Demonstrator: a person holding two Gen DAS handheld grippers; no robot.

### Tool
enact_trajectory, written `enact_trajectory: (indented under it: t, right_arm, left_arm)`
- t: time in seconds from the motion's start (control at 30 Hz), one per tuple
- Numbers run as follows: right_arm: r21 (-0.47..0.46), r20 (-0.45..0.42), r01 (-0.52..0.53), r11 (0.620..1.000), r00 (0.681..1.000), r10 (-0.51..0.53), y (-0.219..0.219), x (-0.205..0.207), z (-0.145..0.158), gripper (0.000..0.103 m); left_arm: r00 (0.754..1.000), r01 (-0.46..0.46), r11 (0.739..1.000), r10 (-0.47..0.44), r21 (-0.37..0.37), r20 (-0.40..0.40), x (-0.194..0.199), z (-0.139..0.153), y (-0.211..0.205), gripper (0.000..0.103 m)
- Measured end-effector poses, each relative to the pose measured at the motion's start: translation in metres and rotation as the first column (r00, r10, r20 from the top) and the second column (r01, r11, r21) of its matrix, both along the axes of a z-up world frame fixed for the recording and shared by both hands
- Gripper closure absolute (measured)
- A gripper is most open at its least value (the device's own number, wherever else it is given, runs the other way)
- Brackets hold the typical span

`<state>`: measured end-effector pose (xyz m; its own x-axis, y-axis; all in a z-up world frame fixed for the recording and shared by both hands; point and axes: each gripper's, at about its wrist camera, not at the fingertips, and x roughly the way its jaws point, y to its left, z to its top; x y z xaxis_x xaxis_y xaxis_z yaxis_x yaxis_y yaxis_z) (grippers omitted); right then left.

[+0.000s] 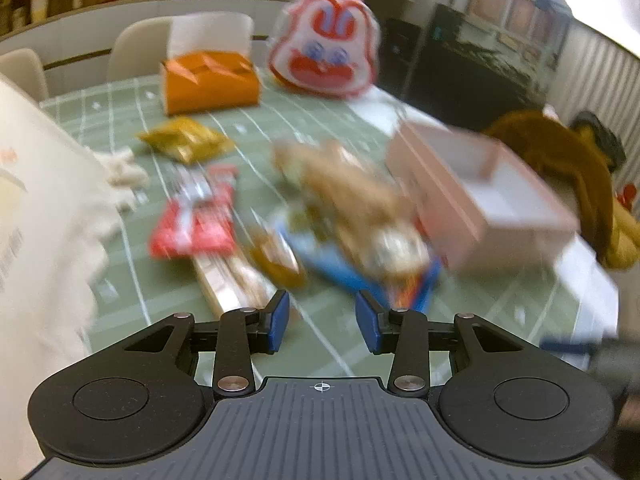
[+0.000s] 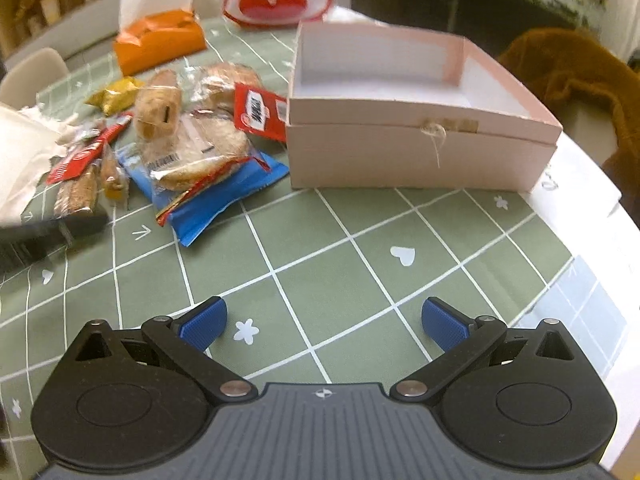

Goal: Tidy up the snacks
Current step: 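Move the right gripper to the yellow chip bag while the left gripper reaches the small clear packet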

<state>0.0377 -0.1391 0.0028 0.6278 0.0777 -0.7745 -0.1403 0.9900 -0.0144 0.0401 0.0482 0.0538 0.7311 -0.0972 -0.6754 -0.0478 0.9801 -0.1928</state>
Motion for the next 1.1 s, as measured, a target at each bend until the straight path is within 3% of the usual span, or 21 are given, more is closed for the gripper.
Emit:
enact_trajectory:
  t: [0.1, 0.2, 0.33, 0.47, 0.57, 0.63, 0.7, 0.87, 1.0, 1.1]
  right_arm:
    - [-0.008, -0.044, -0.035, 0.999, 0.998, 0.035, 0.007, 0.01, 0.003, 0.002]
    - [-0.005, -0.062, -0.109, 0.994, 0.992, 0.109, 0.016, 0.021, 0.024, 0.021]
    - [-0.004, 0.076, -0.198, 0.98, 0.977, 0.198, 0.036, 0.045, 0.099, 0.02]
    - [-0.008, 0.182, -0.248, 0.969, 0.952, 0.246, 0.067, 0.103, 0.185, 0.015]
    - [-0.048, 0.147, -0.373, 0.926, 0.915, 0.376, 0.11, 0.149, 0.213, 0.01]
    - [-0.117, 0.112, -0.442, 0.89, 0.884, 0.454, 0.149, 0.172, 0.203, 0.01]
    - [-0.103, 0.072, -0.49, 0.865, 0.864, 0.498, 0.177, 0.192, 0.179, 0.01]
    - [0.041, -0.049, -0.519, 0.854, 0.853, 0.52, 0.228, 0.229, 0.108, 0.01]
    - [0.029, -0.058, -0.562, 0.827, 0.825, 0.562, 0.265, 0.243, 0.064, 0.011]
    - [0.009, -0.085, -0.564, 0.826, 0.822, 0.563, 0.279, 0.252, 0.035, 0.011]
  left_arm:
    - [0.999, -0.036, 0.999, 0.036, -0.006, 0.013, 0.023, 0.036, 0.026, 0.061]
    - [0.999, -0.054, 0.998, 0.054, -0.013, 0.009, 0.049, 0.067, 0.05, 0.061]
    - [0.992, -0.124, 0.992, 0.125, 0.036, -0.03, 0.099, 0.103, 0.081, 0.061]
    - [0.968, -0.218, 0.975, 0.21, -0.045, -0.136, 0.125, 0.107, 0.118, 0.062]
    - [0.947, -0.28, 0.951, 0.251, -0.134, -0.2, 0.113, 0.087, 0.137, 0.062]
    - [0.941, -0.28, 0.952, 0.246, -0.124, -0.233, 0.106, 0.069, 0.138, 0.062]
    - [0.934, -0.277, 0.954, 0.239, -0.117, -0.267, 0.101, 0.052, 0.137, 0.062]
    - [0.948, -0.226, 0.968, 0.192, -0.108, -0.254, 0.084, 0.034, 0.133, 0.064]
    - [0.948, -0.217, 0.974, 0.195, -0.063, -0.252, 0.08, 0.021, 0.127, 0.064]
    - [0.951, -0.201, 0.974, 0.169, -0.102, -0.259, 0.081, 0.009, 0.127, 0.064]
